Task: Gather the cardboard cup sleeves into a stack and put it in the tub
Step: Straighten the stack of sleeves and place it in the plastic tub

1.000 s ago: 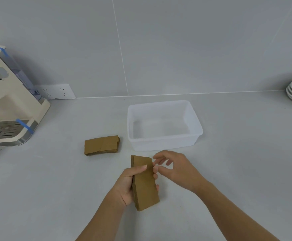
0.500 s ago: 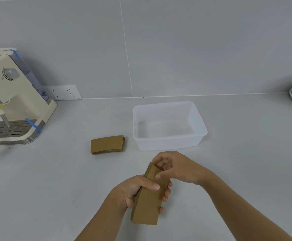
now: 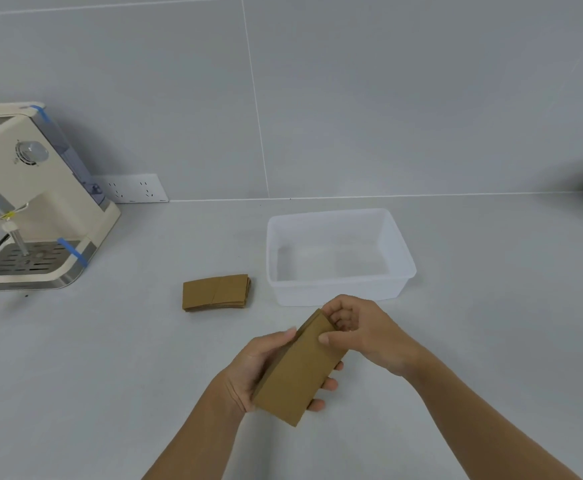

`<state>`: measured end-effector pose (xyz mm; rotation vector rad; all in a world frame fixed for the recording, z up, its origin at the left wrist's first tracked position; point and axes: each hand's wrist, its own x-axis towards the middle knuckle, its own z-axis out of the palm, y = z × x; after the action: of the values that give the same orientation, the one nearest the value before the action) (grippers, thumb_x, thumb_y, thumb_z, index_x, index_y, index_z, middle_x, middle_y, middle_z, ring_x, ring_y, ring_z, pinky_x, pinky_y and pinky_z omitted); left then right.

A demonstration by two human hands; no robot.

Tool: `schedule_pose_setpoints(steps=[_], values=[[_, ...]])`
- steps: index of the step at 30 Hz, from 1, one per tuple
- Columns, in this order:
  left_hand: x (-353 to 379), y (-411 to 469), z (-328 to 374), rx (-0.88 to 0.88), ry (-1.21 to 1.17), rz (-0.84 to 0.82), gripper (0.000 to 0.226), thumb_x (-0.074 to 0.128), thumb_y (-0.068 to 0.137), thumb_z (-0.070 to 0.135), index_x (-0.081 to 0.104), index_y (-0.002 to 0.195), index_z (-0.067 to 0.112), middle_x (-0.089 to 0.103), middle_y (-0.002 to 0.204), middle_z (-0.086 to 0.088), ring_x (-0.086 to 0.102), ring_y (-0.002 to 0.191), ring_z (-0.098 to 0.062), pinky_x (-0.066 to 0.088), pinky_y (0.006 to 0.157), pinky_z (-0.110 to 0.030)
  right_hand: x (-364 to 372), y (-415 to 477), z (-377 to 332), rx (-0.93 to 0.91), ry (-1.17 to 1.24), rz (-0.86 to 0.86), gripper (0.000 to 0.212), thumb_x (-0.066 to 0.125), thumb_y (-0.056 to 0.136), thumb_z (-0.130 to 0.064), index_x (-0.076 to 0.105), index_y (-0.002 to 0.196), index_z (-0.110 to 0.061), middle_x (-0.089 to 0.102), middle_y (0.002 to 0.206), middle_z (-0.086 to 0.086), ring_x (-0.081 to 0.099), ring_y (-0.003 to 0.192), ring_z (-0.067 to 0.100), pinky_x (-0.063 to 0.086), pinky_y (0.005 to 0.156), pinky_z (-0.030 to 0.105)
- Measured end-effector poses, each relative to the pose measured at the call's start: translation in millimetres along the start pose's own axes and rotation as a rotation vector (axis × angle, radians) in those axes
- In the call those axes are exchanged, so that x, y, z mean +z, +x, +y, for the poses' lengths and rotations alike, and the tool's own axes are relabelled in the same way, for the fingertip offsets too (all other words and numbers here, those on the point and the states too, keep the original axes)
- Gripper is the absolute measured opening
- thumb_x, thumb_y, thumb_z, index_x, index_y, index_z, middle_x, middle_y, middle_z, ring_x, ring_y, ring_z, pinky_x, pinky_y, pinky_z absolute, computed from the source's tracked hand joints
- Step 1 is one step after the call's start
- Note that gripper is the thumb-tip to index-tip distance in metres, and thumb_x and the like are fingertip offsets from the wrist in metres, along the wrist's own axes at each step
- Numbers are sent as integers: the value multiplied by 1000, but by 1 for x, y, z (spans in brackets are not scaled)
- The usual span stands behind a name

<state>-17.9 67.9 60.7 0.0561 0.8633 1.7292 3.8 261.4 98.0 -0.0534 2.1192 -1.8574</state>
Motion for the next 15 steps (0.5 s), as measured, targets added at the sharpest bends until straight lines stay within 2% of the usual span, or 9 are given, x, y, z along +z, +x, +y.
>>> schedule_pose_setpoints(steps=[3, 6, 10, 13, 15], values=[[-1, -2, 4, 108, -104, -1, 78, 71, 70, 48, 51, 130, 2, 59, 119, -26, 58, 108, -41, 49, 87, -56, -8, 2, 1, -29, 107, 109, 19, 71, 75, -2, 62, 89, -12, 67, 86, 5, 62, 80, 15, 51, 72, 23], [-1, -2, 6, 272, -183, 53, 82, 77, 66, 43, 49, 131, 0, 58, 126, -25, 57, 112, -40, 46, 92, -59, -18, 3, 2, -51, 174, 219, 19, 68, 76, 1, 62, 91, -9, 67, 90, 11, 63, 83, 19, 51, 76, 28], [5, 6, 6, 468, -175, 176, 72, 82, 62, 22, 55, 126, 1, 50, 138, -21, 51, 124, -34, 46, 100, -44, -27, 4, 2, -86, 256, 346, 17, 65, 79, 2, 60, 90, -10, 69, 85, 4, 65, 78, 14, 53, 67, 18], [11, 13, 2, 528, -154, 278, 67, 84, 58, 8, 59, 119, -4, 58, 129, -22, 56, 119, -34, 52, 93, -40, -30, 3, 6, -89, 283, 395, 17, 64, 79, 2, 60, 89, -12, 69, 84, 3, 64, 80, 17, 52, 73, 24], [17, 17, 0, 550, -136, 367, 57, 76, 66, 2, 57, 119, -5, 62, 124, -22, 60, 114, -33, 55, 86, -37, -32, 1, 8, -80, 290, 413, 17, 64, 80, 1, 60, 89, -13, 69, 86, 4, 63, 82, 19, 52, 76, 26]])
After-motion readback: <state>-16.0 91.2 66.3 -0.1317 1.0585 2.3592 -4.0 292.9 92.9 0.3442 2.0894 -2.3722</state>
